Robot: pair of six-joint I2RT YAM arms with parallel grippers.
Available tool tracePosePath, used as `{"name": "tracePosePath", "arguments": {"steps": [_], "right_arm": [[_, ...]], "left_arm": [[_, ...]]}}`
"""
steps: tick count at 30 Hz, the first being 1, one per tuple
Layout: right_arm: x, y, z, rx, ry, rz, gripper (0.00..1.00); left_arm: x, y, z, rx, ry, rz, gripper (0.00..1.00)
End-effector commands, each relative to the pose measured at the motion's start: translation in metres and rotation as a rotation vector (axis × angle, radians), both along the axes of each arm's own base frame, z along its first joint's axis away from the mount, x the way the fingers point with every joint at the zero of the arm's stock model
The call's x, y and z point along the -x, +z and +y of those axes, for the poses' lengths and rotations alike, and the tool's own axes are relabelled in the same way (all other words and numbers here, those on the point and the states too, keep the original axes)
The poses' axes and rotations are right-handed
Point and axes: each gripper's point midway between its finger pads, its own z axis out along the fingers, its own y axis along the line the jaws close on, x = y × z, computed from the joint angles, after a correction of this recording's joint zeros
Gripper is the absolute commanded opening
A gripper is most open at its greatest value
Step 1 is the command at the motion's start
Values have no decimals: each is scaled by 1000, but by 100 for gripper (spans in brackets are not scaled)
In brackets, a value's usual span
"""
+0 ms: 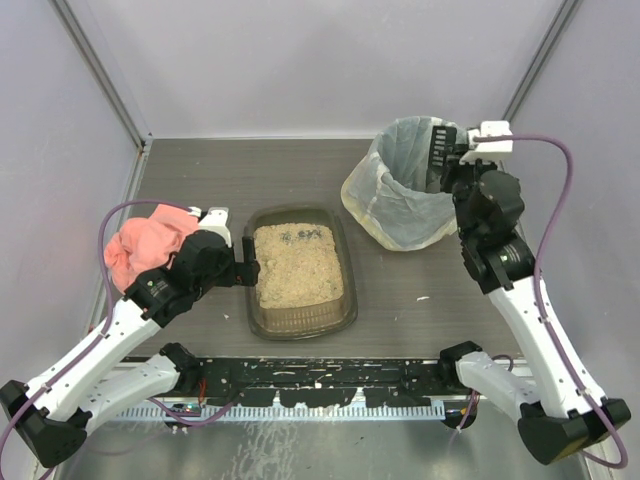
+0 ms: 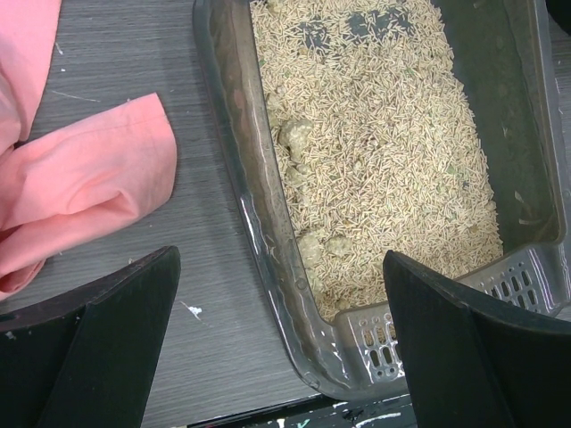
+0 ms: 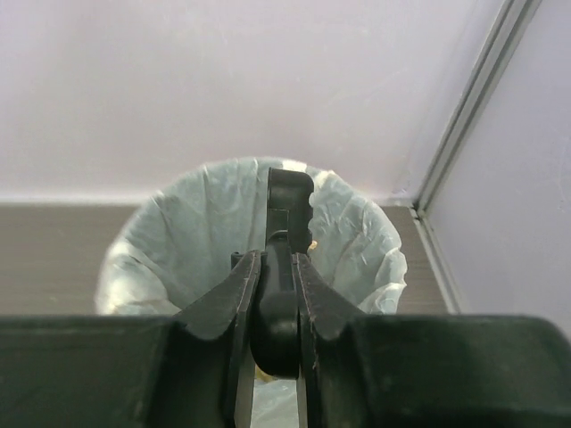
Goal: Clean the litter box
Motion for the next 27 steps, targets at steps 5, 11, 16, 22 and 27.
{"name": "tracePosePath", "arguments": {"steps": [5,11,16,22,27], "right_arm": [[42,59,-14,-429,-32,-257,1],[68,67,10,-627,155,-327,1],[85,64,54,-633,427,-282,1],[92,34,94,-639,625,-135,1],[82,-9,105,-667,582,-8,1]], "left_arm": [[-8,20,-4,51,13,-64,98],[-7,18,-4,49,10,-59,98],[-6,15,-5,54,5,-56,100],[-6,11,-5,54,3,-49,100],[-5,8,-6,61,3,-43,99]]}}
